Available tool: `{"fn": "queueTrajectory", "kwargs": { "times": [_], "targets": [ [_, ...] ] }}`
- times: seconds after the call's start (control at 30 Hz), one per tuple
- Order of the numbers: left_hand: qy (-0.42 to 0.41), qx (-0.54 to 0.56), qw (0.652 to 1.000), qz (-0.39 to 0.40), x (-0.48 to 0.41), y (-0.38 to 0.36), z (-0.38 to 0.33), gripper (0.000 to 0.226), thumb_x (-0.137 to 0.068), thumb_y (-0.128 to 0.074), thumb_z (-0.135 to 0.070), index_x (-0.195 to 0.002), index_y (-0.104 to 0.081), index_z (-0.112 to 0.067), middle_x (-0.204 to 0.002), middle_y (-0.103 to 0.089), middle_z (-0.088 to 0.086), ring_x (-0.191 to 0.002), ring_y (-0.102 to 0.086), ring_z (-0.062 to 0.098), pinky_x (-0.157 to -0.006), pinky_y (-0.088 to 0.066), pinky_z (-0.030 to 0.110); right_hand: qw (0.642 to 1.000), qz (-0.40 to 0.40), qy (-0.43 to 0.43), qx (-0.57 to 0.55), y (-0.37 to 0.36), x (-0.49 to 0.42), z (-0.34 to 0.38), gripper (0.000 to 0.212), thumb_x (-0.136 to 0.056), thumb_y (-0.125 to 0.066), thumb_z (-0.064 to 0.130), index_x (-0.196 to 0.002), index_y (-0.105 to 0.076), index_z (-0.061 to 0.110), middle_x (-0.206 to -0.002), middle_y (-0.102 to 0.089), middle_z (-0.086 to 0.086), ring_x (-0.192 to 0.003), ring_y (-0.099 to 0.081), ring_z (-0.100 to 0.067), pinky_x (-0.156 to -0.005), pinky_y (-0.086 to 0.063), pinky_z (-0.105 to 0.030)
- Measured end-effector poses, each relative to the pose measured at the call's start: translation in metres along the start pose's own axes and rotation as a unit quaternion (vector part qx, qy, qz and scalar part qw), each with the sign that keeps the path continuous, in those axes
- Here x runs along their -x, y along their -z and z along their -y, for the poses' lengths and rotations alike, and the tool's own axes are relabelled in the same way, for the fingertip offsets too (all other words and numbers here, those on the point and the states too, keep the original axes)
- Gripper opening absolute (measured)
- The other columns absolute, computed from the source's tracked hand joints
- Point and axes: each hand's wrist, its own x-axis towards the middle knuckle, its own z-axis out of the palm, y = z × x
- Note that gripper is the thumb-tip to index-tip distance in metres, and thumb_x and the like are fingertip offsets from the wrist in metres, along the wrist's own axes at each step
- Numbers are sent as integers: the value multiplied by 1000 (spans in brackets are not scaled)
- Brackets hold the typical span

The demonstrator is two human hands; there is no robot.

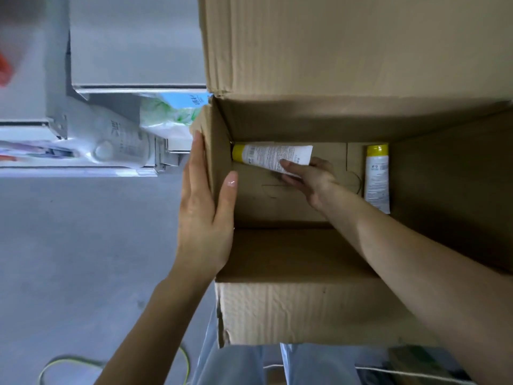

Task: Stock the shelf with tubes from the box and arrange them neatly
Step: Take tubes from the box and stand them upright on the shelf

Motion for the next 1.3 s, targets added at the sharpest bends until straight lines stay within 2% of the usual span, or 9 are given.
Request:
{"fn": "queueTrajectory", "kwargs": {
  "times": [0.2,0.3,0.47,0.63,0.73,0.87,1.07,1.17,1.3],
  "targets": [
    [-94,-132,986,34,4,17,-20,66,-93,-33,-46,-150,-12,-19,-157,-13,0,-144,-10,12,-118,-14,43,989,-2,88,122,25,51,19,33,-73,-77,2,-95,-54,7,-99,-64,-9,-90,-66,-18,-69,-58,-23],
    [-153,-164,970,94,4,27,-39,62,-94,-31,-44,-147,-27,-12,-155,-20,4,-145,-11,14,-119,-7,35,982,24,99,158,45,90,34,37,-72,-79,10,-104,-60,9,-101,-67,-4,-91,-69,-14,-77,-58,-26],
    [-139,-115,957,226,4,27,-70,60,-91,-40,-54,-143,-33,-26,-144,-32,-16,-132,-24,-5,-106,-16,2,970,121,134,165,70,154,61,41,-68,-72,21,-105,-63,5,-100,-71,-6,-97,-69,-14,-76,-56,-22],
    [-8,-18,942,334,-7,11,-79,47,-78,-53,-67,-111,-59,-34,-102,-65,-19,-94,-60,-1,-78,-50,21,975,164,117,98,83,165,64,38,-74,-63,22,-108,-61,3,-99,-72,-7,-97,-68,-18,-79,-56,-25],
    [5,-28,951,309,-6,7,-76,48,-76,-55,-68,-102,-60,-28,-93,-65,-13,-85,-63,5,-73,-55,32,979,118,118,117,104,144,69,40,-78,-62,27,-111,-62,5,-109,-70,-9,-103,-66,-18,-90,-53,-30],
    [-14,-4,974,225,-1,13,-70,30,-79,-59,-58,-95,-58,-33,-85,-64,-21,-81,-60,-4,-62,-42,8,966,-20,104,238,142,97,65,41,-86,-64,34,-119,-59,11,-112,-66,-4,-102,-63,-14,-93,-48,-29],
    [76,179,972,129,-2,34,-65,17,-79,-65,-37,-92,-62,-27,-85,-72,-12,-75,-70,13,-62,-58,23,949,-17,36,313,144,52,46,64,-87,-63,36,-140,-40,9,-135,-51,-5,-116,-51,-17,-91,-35,-24],
    [105,192,970,110,-5,39,-63,24,-77,-51,-37,-95,-61,-26,-86,-72,-16,-76,-71,12,-60,-56,19,937,-27,44,347,138,34,44,59,-89,-61,34,-139,-39,10,-130,-49,0,-112,-48,-15,-87,-33,-23],
    [112,178,971,111,-9,39,-61,26,-76,-52,-38,-97,-62,-27,-89,-72,-14,-78,-71,14,-64,-58,23,921,-55,38,384,134,6,42,57,-87,-64,35,-133,-44,9,-133,-51,-13,-118,-51,-28,-91,-40,-33]
  ]
}}
